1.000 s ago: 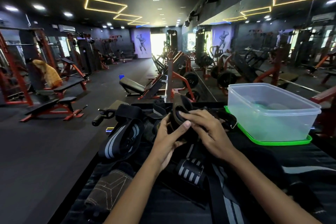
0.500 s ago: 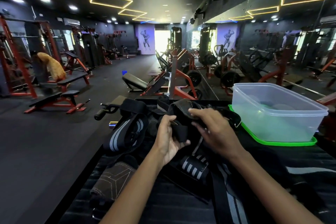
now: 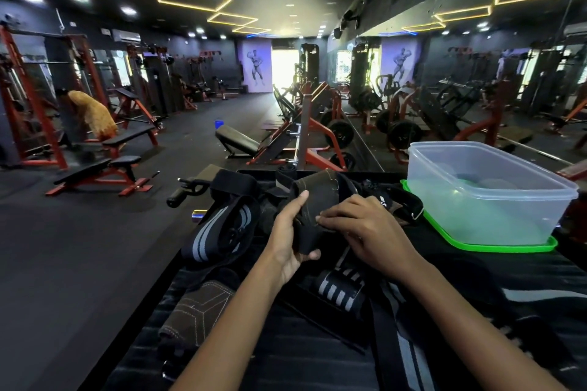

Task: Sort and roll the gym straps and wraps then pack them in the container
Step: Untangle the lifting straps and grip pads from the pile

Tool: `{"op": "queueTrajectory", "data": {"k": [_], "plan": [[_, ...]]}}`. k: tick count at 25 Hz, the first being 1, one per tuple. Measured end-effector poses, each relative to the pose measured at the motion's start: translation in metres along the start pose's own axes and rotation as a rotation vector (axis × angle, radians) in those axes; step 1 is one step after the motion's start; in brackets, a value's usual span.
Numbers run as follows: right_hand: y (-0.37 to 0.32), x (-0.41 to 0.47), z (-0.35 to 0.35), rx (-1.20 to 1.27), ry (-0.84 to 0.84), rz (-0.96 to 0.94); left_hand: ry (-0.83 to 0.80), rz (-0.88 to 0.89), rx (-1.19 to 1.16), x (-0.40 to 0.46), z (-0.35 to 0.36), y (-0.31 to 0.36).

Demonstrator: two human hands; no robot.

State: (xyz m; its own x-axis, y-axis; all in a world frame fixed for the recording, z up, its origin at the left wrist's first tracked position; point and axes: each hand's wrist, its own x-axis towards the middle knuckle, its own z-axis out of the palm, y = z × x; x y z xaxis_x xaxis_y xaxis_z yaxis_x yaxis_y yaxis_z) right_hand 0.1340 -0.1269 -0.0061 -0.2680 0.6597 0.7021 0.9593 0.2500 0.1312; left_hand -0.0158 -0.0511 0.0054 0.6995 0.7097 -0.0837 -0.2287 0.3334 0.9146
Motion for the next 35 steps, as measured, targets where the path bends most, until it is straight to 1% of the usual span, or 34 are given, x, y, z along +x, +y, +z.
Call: {"op": "queueTrajectory", "data": {"k": [3, 6, 9, 11, 14, 15, 17, 18, 19, 21, 22, 23, 25, 28, 30, 32, 34, 35], "plan": [[-0.002, 0.002, 0.001, -0.077, -0.015, -0.039, 0.005, 0.008, -0.083, 0.003, -0.005, 0.004], [-0.004, -0.001, 0.003, -0.152, -0.091, -0.052, 0.02, -0.015, -0.041, 0.005, -0.009, 0.002], [-0.003, -0.004, 0.001, -0.099, -0.182, -0.016, 0.035, -0.043, -0.049, 0.009, -0.013, 0.0], [-0.007, -0.004, -0.001, 0.015, -0.229, 0.025, 0.101, -0.024, -0.033, 0.016, -0.02, -0.002], [-0.018, -0.002, -0.006, 0.231, -0.308, 0.122, 0.253, 0.042, -0.008, 0.026, -0.027, -0.007], [-0.019, -0.001, -0.005, 0.22, -0.369, 0.143, 0.295, 0.052, -0.021, 0.029, -0.03, -0.008], [-0.016, -0.001, 0.0, 0.082, -0.484, 0.112, 0.355, 0.07, -0.07, 0.031, -0.034, -0.008], [-0.014, 0.0, 0.0, 0.069, -0.499, 0.11, 0.377, 0.085, -0.078, 0.032, -0.036, -0.006], [-0.011, 0.001, -0.003, 0.145, -0.456, 0.144, 0.396, 0.105, -0.067, 0.034, -0.038, -0.005], [0.0, 0.002, -0.015, 0.491, -0.31, 0.341, 0.42, 0.139, -0.031, 0.035, -0.041, -0.005], [0.007, 0.003, -0.021, 0.664, -0.274, 0.438, 0.428, 0.146, -0.015, 0.036, -0.041, -0.006], [0.013, 0.003, -0.027, 0.783, -0.256, 0.504, 0.436, 0.146, 0.002, 0.036, -0.041, -0.008], [0.021, -0.002, -0.03, 0.901, -0.177, 0.59, 0.465, 0.14, 0.062, 0.038, -0.044, -0.012], [0.026, -0.003, -0.032, 1.107, 0.122, 0.708, 0.487, 0.138, 0.178, 0.038, -0.048, -0.016], [0.028, -0.004, -0.034, 1.321, 0.319, 0.749, 0.445, 0.171, 0.201, 0.034, -0.043, -0.015], [0.029, -0.003, -0.034, 1.52, 0.478, 0.768, 0.384, 0.239, 0.165, 0.03, -0.038, -0.014], [0.027, -0.003, -0.031, 1.647, 0.56, 0.786, 0.294, 0.27, 0.201, 0.029, -0.038, -0.014], [0.025, -0.002, -0.029, 1.662, 0.557, 0.79, 0.246, 0.267, 0.298, 0.029, -0.04, -0.013]]}}
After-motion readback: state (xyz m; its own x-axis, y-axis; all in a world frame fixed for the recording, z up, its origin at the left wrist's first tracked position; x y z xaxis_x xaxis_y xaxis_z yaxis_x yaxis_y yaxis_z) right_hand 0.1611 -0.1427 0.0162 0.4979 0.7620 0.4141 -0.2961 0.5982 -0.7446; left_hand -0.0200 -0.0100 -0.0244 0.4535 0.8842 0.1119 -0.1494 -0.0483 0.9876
